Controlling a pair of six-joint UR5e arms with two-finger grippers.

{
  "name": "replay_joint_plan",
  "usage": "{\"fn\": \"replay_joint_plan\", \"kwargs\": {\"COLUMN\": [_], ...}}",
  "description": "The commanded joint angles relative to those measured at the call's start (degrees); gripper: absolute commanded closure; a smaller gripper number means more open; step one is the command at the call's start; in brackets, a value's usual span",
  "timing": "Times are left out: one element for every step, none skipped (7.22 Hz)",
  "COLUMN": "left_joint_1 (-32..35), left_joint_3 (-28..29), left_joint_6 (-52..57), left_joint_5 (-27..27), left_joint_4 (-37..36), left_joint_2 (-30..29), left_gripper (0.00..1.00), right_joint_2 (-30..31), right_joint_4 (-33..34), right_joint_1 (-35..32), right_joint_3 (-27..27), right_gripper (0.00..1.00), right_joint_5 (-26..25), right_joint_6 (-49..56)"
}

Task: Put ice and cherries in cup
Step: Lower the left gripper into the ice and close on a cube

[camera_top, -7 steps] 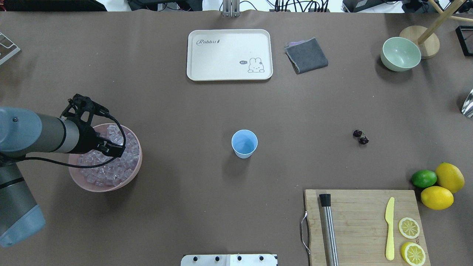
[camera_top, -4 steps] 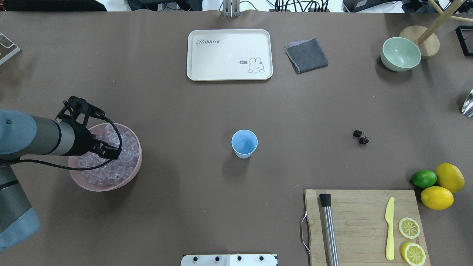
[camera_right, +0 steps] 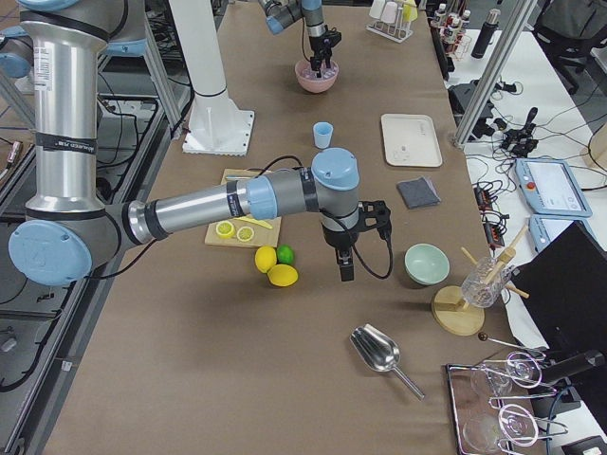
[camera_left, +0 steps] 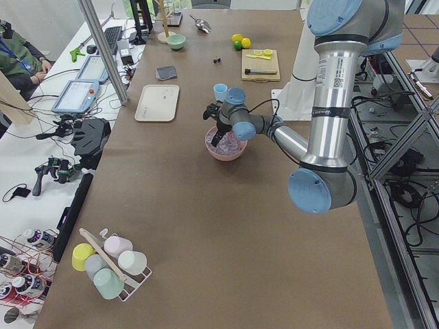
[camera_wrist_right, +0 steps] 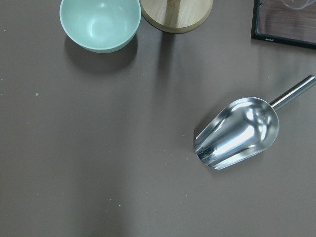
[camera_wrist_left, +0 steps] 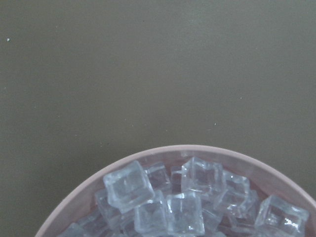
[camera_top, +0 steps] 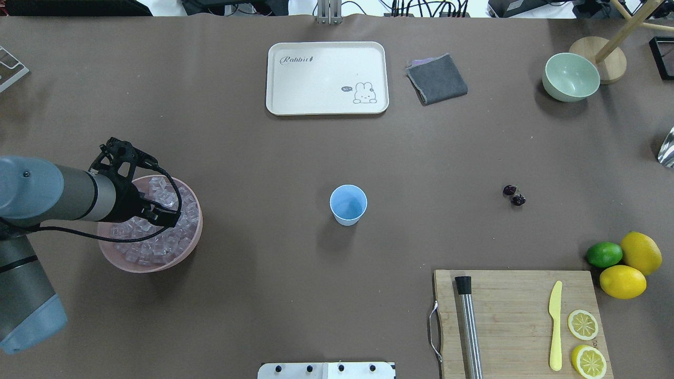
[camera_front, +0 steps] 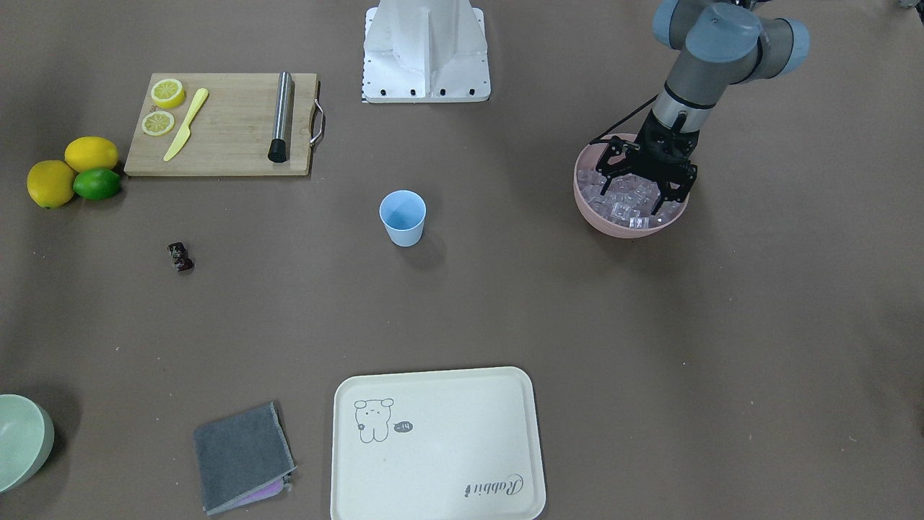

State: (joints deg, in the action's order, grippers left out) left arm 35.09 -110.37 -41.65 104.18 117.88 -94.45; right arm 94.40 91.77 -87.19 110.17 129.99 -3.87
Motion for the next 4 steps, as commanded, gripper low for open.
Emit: {"fn": "replay_joint_plan", "kwargs": {"left_joint_1": [-0.02,-0.19,-0.46,-0.46], "left_joint_3": [0.95,0.95,0.95,0.95], "left_joint_6": [-0.01,-0.01,-0.01,-0.01], "left_joint_5": [0.06,-0.03,-0.12,-0.03], "left_joint_4": [0.07,0.07,0.07,0.07], "left_joint_2": [-0.56,-1.08,-1.09,-1.09], "left_gripper": [0.04,0.06,0.24,0.37], "right_joint_2": [0.0,0.0,0.0,-0.09], "right_joint_4": [-0.02,0.07,-0.02,0.07], "right_joint_1": [0.0,0.0,0.0,0.0], "right_joint_3": [-0.04,-0.04,-0.04,-0.04], "right_gripper": [0.0,0.0,0.0,0.0], "right_joint_5": [0.0,0.0,0.0,0.0], "right_joint_6": [0.0,0.0,0.0,0.0]}}
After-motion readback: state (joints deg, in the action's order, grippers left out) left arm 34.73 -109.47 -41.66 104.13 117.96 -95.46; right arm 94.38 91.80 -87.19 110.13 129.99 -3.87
